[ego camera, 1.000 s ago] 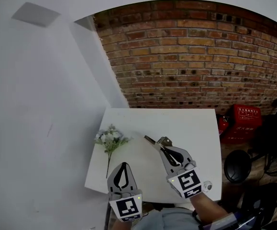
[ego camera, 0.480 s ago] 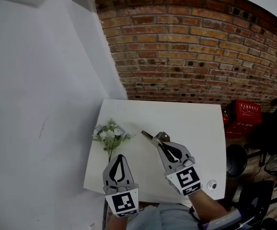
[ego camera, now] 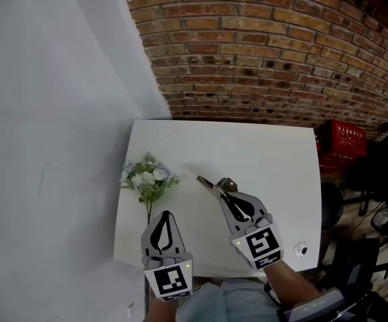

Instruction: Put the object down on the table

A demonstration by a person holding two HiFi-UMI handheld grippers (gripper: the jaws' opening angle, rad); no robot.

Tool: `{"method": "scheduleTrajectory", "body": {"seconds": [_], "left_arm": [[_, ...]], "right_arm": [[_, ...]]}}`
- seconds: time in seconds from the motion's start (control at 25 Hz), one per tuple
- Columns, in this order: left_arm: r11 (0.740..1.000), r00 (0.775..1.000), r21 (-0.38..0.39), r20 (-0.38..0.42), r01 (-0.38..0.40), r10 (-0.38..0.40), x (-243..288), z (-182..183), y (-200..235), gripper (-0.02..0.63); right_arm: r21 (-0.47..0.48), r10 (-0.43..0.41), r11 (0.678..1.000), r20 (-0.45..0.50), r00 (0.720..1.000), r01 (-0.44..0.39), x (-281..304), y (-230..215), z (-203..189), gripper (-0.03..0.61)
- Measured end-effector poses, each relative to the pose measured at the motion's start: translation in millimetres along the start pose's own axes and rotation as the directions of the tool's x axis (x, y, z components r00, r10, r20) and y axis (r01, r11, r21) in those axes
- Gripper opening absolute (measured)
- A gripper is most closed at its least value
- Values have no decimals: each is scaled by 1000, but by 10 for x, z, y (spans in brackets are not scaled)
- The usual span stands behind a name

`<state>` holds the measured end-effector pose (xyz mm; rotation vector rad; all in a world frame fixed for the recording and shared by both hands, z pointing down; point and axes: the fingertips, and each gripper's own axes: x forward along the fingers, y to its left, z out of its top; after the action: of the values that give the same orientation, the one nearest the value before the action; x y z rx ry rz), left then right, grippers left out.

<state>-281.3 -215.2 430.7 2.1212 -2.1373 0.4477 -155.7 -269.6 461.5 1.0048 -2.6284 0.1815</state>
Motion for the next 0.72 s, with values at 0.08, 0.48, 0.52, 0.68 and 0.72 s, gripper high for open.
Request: {"method": "scheduleTrajectory", "body": {"seconds": [0.08, 0.48, 0.52, 0.68, 0.72], "left_arm": [[1000, 1000, -9, -15, 8, -8, 46, -64, -7, 9], [999, 996, -11, -82, 32, -32, 199, -329, 28, 9], [999, 996, -13, -87, 33, -34, 214, -354, 31, 9], [999, 994, 1, -100, 43, -43, 270, -454, 46, 9], [999, 994, 11, -99, 47, -45, 282, -479, 53, 9]], "right_arm": [[9, 1, 1000, -18, 1000, -1, 47, -2, -83, 25], [58, 9, 998, -109, 994, -3, 231, 11, -499, 26], [61, 11, 998, -118, 993, -3, 245, 14, -543, 25], [76, 12, 997, -148, 989, 0, 296, 19, -701, 26], [80, 12, 997, -155, 988, 1, 307, 19, -738, 26]]}}
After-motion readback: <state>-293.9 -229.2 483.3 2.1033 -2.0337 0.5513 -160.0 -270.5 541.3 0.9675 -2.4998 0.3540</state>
